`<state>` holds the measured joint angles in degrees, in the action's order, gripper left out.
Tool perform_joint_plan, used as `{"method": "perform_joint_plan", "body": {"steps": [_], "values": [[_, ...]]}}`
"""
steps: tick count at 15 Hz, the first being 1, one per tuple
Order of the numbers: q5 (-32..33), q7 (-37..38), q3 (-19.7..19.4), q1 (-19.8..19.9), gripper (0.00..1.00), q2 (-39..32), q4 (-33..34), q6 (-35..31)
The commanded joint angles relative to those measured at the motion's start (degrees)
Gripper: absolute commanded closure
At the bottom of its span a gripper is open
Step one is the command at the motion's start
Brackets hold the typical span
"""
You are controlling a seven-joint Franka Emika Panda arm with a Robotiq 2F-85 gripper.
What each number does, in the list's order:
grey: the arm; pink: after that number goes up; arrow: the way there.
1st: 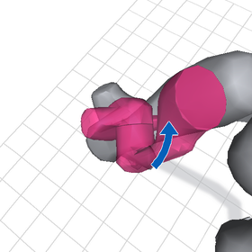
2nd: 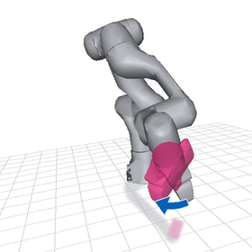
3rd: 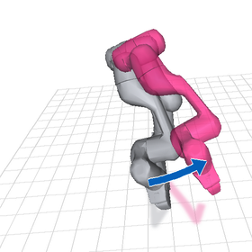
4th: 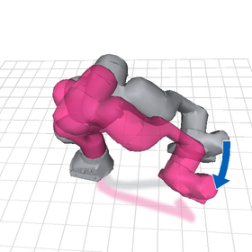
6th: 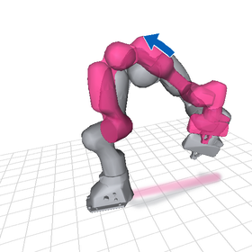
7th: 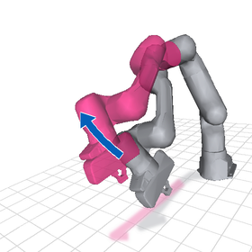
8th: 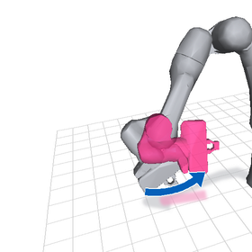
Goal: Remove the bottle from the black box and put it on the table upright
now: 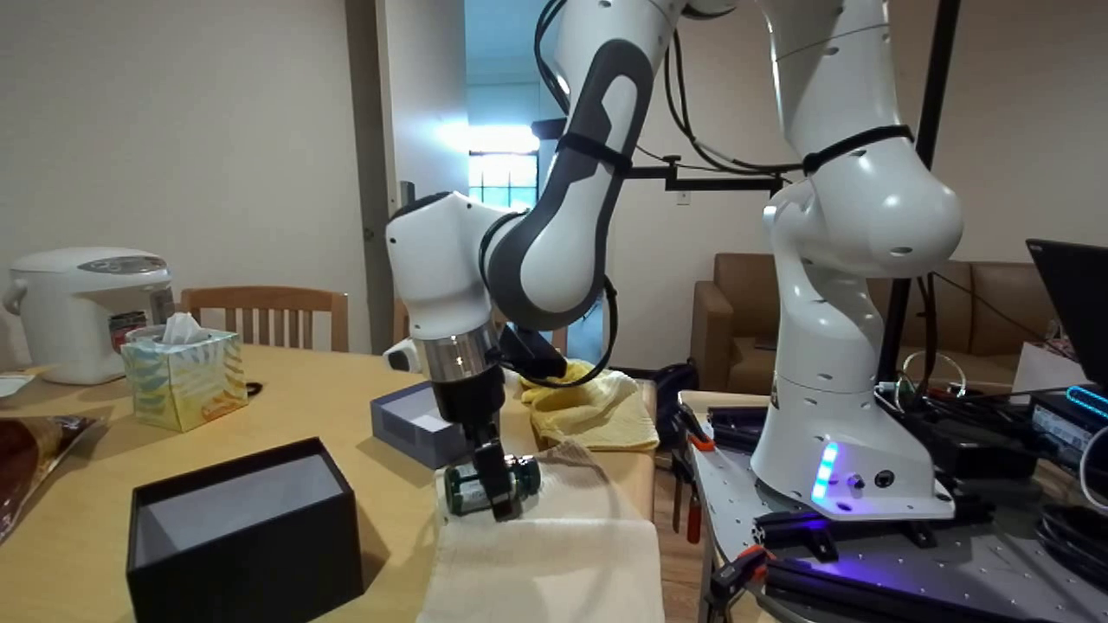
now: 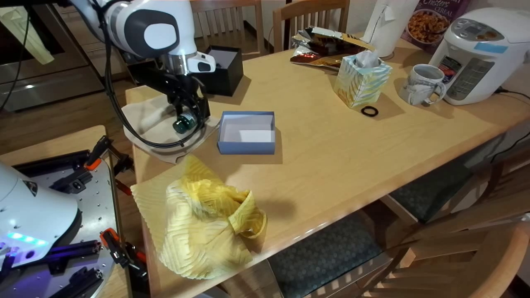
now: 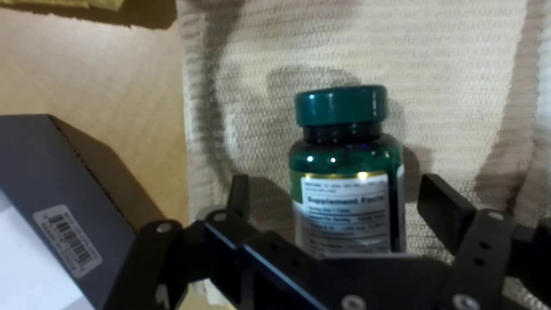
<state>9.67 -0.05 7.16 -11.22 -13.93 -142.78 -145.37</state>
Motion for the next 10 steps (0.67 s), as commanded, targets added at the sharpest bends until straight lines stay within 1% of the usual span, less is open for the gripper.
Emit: {"method": "perform_joint_plan", "body": {"steps": [1, 2, 3, 4, 8, 10], "values": [[3.53, -5.53, 0.02, 0.8, 0.0, -0.04, 0.08, 0.85], [4.16, -6.3, -0.05, 0.86, 0.0, -0.03, 0.04, 0.8], [4.48, -6.8, -0.1, 0.95, 0.11, 0.01, 0.02, 0.71], [4.37, -7.7, -0.05, 1.15, 0.28, -0.04, 0.11, 0.68], [3.44, -9.61, 0.09, 1.79, 0.54, 0.07, 0.24, 1.0], [2.58, -9.43, 0.18, 1.98, 0.67, 0.23, 0.46, 1.92]]}}
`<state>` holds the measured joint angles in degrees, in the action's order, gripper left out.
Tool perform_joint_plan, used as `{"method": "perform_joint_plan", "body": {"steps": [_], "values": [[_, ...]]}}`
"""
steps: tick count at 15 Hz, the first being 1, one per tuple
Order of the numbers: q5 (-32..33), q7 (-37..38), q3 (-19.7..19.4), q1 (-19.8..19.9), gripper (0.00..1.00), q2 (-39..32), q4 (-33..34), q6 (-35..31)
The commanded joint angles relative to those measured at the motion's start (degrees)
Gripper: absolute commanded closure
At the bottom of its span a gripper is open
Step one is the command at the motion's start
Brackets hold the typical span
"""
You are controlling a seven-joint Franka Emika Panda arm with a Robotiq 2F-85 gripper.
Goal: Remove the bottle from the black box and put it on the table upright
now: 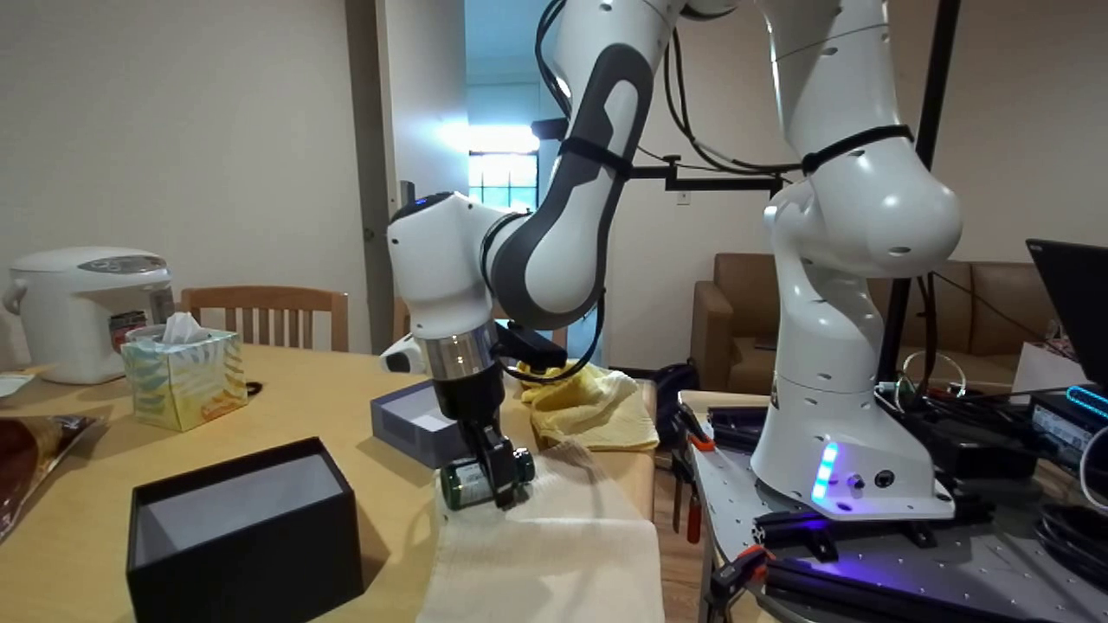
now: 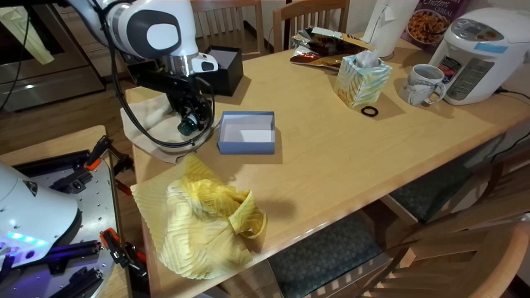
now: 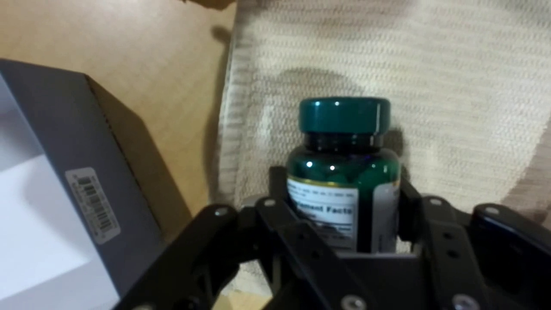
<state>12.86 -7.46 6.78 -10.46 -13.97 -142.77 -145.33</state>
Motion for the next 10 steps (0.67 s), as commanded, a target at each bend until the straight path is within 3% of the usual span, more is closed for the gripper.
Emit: {"method": "perform_joint_plan", "body": {"steps": [1, 3, 10], "values": [[-1.18, -0.34, 0.4, 1.08, 0.71, 0.45, 0.64, 3.07], [0.36, 7.44, -1.24, -0.35, 0.71, 1.07, 1.58, 8.49], [-0.03, 21.14, -2.13, -0.7, 0.71, 1.11, 7.93, 31.79]]}}
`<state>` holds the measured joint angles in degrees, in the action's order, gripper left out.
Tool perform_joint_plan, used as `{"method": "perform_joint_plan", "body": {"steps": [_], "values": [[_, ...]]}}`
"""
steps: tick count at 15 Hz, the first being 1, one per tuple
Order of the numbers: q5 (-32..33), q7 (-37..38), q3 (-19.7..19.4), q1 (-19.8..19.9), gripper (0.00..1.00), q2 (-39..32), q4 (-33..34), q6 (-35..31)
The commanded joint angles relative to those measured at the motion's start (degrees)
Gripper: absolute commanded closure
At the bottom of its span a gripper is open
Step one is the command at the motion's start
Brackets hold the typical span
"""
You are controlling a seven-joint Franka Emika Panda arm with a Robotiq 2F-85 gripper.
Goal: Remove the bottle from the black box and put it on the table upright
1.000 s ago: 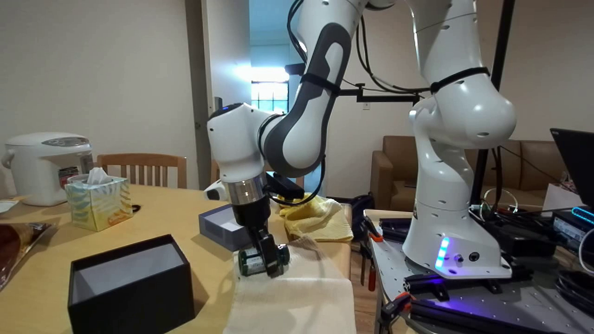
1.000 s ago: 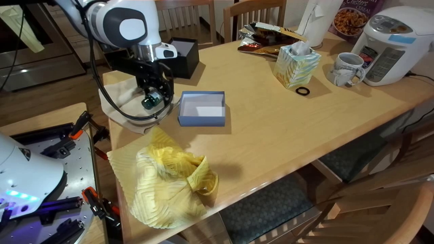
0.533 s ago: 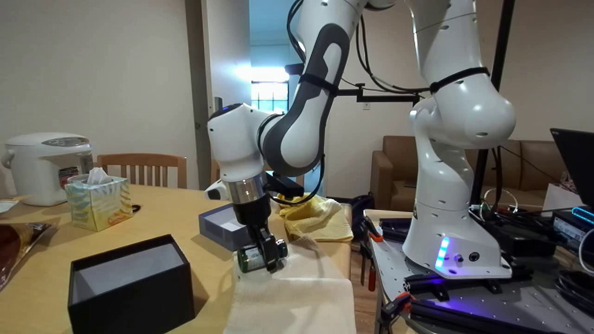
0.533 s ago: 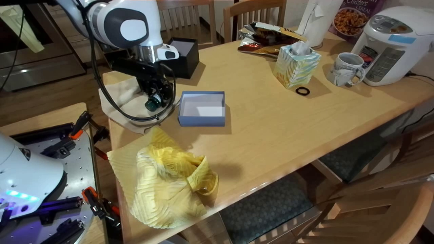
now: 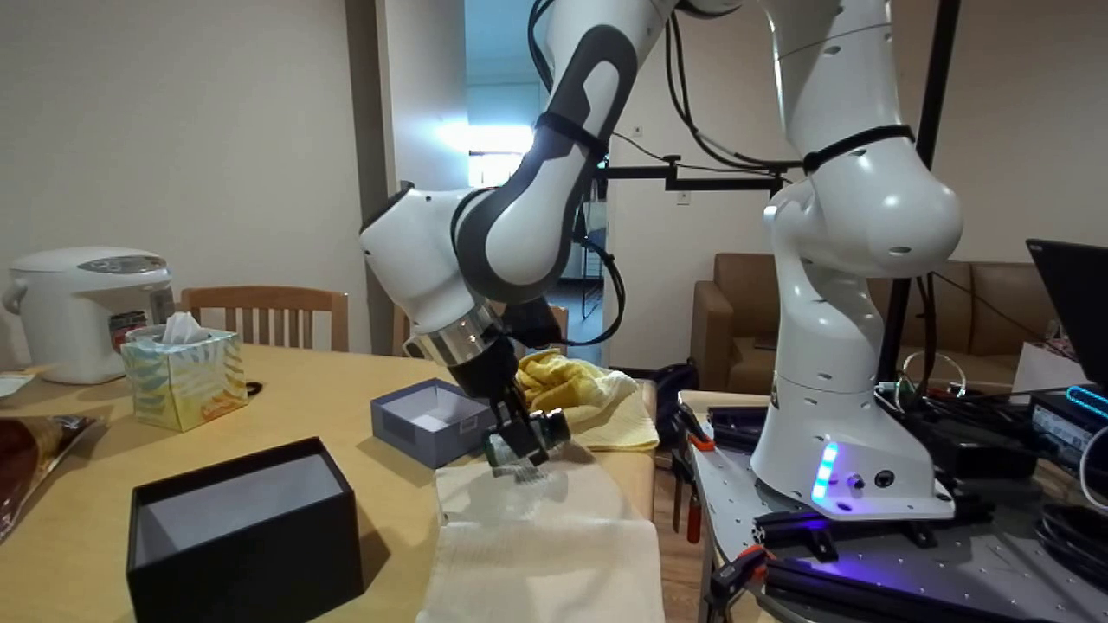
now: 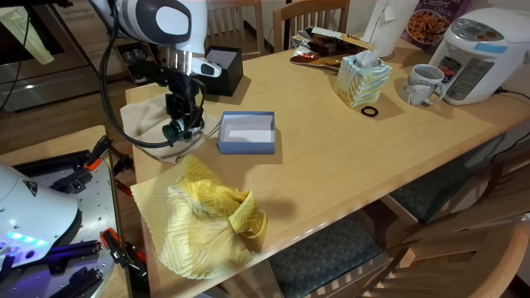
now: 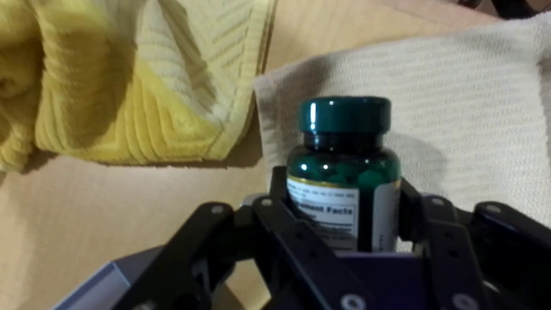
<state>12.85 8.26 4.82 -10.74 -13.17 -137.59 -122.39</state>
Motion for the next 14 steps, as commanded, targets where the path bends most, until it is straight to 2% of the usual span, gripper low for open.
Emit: {"method": "perform_joint_plan", "body": {"steps": [1, 4, 7, 14], "values": [[-0.24, 6.82, -0.15, -0.35, 0.71, -0.35, 4.25, 12.66], [-1.05, 9.03, -0.17, -0.01, 0.71, -4.02, 10.01, 24.03], [-1.88, 7.18, -0.27, 0.3, 0.71, -10.59, 17.04, 33.7], [-4.43, 3.58, -1.05, 0.48, 0.71, -29.5, 32.64, 47.95]]}}
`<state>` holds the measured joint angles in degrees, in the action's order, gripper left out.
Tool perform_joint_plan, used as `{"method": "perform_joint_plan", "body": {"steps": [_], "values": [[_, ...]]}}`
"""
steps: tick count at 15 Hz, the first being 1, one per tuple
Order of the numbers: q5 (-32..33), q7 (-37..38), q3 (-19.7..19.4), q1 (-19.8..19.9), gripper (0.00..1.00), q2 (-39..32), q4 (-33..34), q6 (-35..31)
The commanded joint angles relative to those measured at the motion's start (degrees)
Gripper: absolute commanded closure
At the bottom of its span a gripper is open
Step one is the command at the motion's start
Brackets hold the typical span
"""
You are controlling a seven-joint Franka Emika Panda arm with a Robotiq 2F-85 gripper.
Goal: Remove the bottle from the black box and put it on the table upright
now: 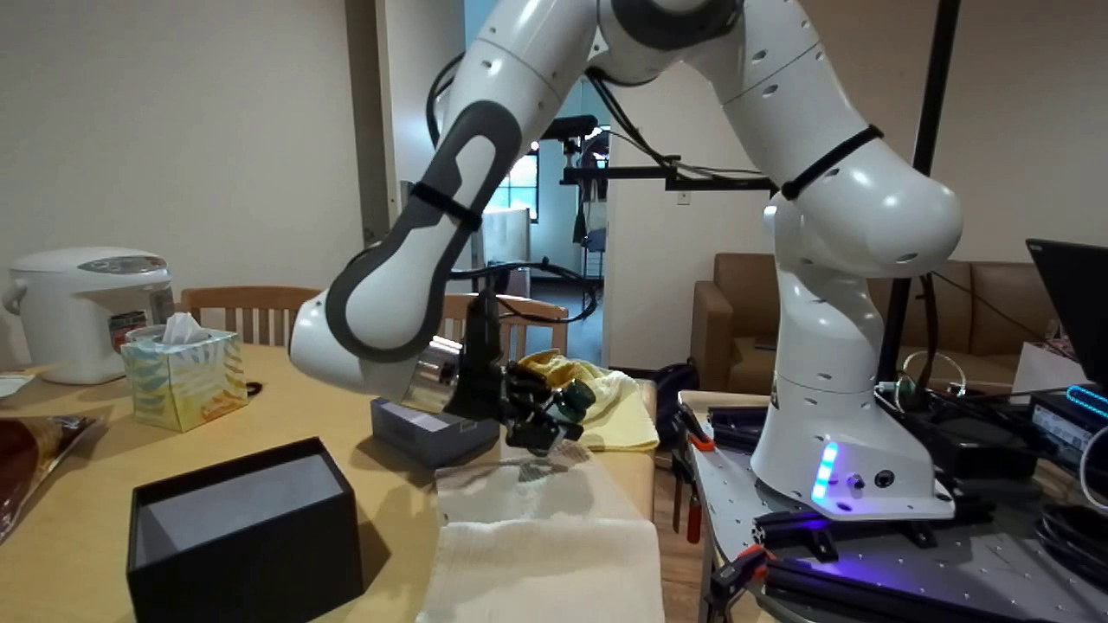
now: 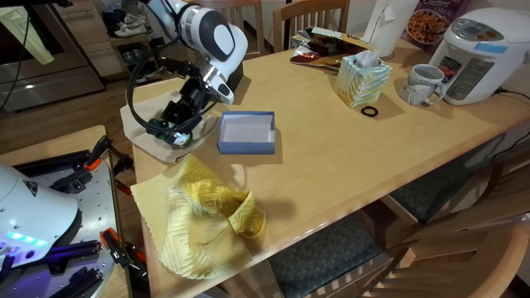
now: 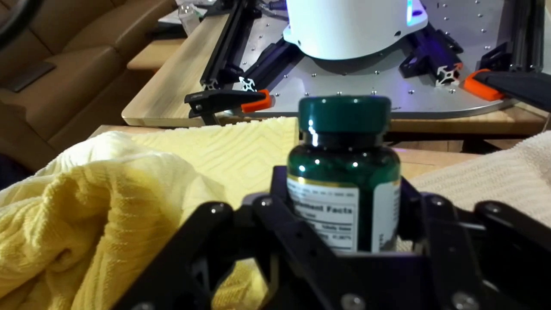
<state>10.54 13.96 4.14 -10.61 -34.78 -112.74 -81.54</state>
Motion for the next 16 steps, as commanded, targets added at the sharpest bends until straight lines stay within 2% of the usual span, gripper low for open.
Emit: {"method": "perform_joint_plan", "body": {"steps": [1, 7, 11, 12, 13, 14, 16], "values": [[-2.37, -2.4, -0.52, 0.32, 0.71, -10.36, 9.67, 9.22], [-4.93, -5.81, -0.57, 1.04, 0.71, -18.79, 19.82, 26.48], [-6.57, -7.59, -0.55, 1.57, 0.71, -21.46, 24.81, 33.2], [-7.1, -7.56, -0.65, 1.59, 0.55, -21.97, 25.74, 34.03], [-7.37, -7.72, -0.65, 1.53, 0.21, -22.48, 26.59, 34.68], [-7.62, -7.77, -0.7, 1.52, 0.19, -22.86, 27.36, 35.13], [-8.2, -7.82, -0.75, 1.55, 0.08, -23.36, 28.55, 35.65]]}}
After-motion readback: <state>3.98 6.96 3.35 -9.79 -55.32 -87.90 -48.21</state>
